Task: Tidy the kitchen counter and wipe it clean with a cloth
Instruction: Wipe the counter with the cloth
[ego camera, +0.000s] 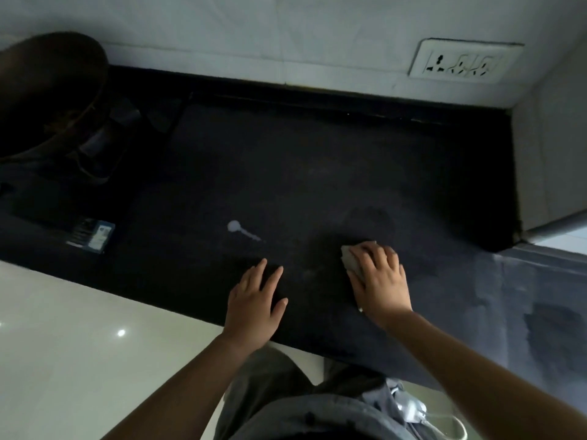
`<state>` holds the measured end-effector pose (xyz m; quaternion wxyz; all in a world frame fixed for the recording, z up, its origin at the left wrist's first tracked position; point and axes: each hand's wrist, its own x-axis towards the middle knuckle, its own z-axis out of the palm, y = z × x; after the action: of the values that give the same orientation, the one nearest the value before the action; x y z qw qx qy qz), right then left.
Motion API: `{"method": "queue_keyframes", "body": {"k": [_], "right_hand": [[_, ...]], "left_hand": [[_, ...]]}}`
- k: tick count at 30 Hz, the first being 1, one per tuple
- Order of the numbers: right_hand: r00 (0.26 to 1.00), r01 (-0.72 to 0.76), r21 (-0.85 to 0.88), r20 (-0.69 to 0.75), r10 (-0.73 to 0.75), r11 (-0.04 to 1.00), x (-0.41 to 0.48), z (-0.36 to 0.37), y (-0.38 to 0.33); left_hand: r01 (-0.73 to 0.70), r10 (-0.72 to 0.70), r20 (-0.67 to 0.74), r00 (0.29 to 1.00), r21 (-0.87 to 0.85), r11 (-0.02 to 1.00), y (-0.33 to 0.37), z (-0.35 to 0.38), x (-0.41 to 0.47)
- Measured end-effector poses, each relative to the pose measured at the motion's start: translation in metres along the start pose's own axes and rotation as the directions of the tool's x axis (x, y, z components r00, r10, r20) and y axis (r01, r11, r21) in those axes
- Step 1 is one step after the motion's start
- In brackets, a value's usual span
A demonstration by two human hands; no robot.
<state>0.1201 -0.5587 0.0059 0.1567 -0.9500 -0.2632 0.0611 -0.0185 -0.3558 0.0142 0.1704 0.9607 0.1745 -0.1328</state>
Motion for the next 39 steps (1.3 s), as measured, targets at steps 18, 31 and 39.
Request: {"method": "queue_keyframes", "body": {"k": [18,31,39], "right_hand": [[0.891,-0.431,0.046,-0.137,0.433,0.901,-0.026,0.042,-0.130],[0.936,-0.340,0.026,-0.086,0.340,0.940,-0.002,0.075,-0.220],[0.720,-0.648,0.167,-0.182,0.670,0.743,0.050,0.062,-0.197]], "left_hand": [[-0.390,0.364,0.149,0.919,0.223,0.894,-0.187,-0.080,0.052],[-0.453,0.445,0.089,0.891,0.193,0.870,-0.223,-0.075,0.066],[-0.455,0.452,0.065,0.890,0.207,0.866,-0.225,-0.073,0.067]]}}
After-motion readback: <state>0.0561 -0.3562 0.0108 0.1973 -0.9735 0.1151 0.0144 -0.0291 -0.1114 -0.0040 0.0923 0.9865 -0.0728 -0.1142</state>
